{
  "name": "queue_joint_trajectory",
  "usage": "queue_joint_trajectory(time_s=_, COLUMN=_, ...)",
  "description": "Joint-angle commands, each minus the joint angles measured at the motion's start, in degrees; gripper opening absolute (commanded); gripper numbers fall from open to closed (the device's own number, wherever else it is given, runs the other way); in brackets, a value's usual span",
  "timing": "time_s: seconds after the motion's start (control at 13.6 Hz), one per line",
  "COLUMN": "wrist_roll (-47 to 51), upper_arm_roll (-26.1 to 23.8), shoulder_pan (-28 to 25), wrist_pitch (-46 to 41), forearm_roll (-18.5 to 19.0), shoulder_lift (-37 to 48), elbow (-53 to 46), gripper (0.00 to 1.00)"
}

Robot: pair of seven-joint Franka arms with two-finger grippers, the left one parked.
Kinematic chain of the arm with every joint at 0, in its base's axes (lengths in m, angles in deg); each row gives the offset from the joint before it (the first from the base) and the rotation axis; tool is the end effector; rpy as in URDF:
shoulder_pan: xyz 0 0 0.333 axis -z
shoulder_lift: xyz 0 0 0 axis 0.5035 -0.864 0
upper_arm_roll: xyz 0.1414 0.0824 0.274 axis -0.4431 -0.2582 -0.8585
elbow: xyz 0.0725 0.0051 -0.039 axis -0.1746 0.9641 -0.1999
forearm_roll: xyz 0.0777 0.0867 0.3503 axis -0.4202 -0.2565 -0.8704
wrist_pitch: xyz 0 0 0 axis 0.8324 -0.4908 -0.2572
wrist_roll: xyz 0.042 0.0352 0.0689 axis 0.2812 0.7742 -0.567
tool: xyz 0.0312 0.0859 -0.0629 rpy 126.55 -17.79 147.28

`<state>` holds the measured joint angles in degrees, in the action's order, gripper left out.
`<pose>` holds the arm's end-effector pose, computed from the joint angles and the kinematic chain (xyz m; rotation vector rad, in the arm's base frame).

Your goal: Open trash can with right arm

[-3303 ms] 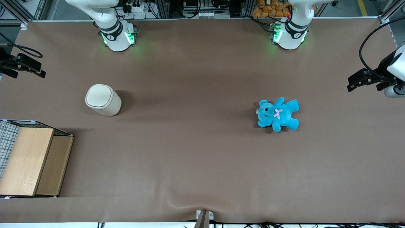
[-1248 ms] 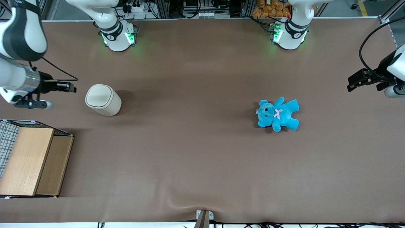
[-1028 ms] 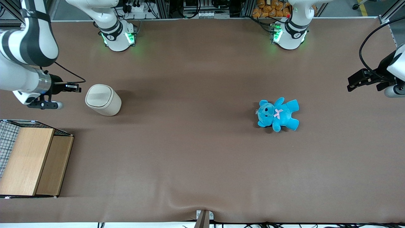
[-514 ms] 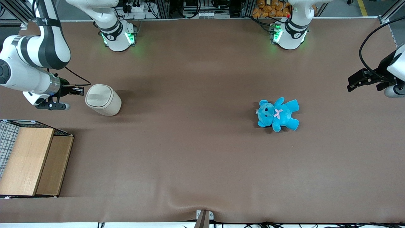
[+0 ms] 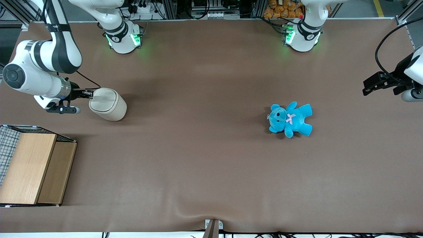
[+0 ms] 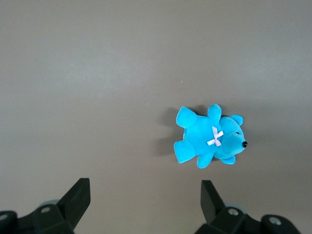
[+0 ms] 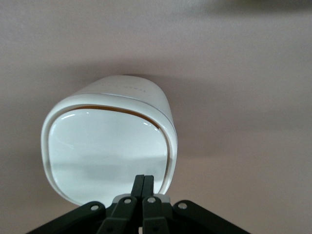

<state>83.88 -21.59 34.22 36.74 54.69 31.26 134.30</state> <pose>0.4540 -0.0415 0.3402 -3.0809 0.0868 0.4269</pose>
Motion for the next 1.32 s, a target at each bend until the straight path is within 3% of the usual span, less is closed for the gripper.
queue_joint_trajectory(time_s=0.0, wrist_roll=0.1, upper_arm_roll=-0.4, shoulder_pan=0.4, wrist_pitch=3.0, forearm_roll=1.1, shoulder_lift=1.0, elbow=3.3, gripper=0.0)
queue_joint_trajectory(time_s=0.66, wrist_roll=0.1, upper_arm_roll=-0.3, shoulder_pan=0.6, wrist_pitch=7.5, forearm_roll=1.1, shoulder_lift=-1.0, elbow=5.4, gripper=0.0)
queue_joint_trajectory(time_s=1.25, wrist_roll=3.4, upper_arm_roll=-0.6, shoulder_pan=-1.8, wrist_pitch=-12.6, forearm_roll=1.1, shoulder_lift=-0.5, elbow=-8.0, gripper=0.0)
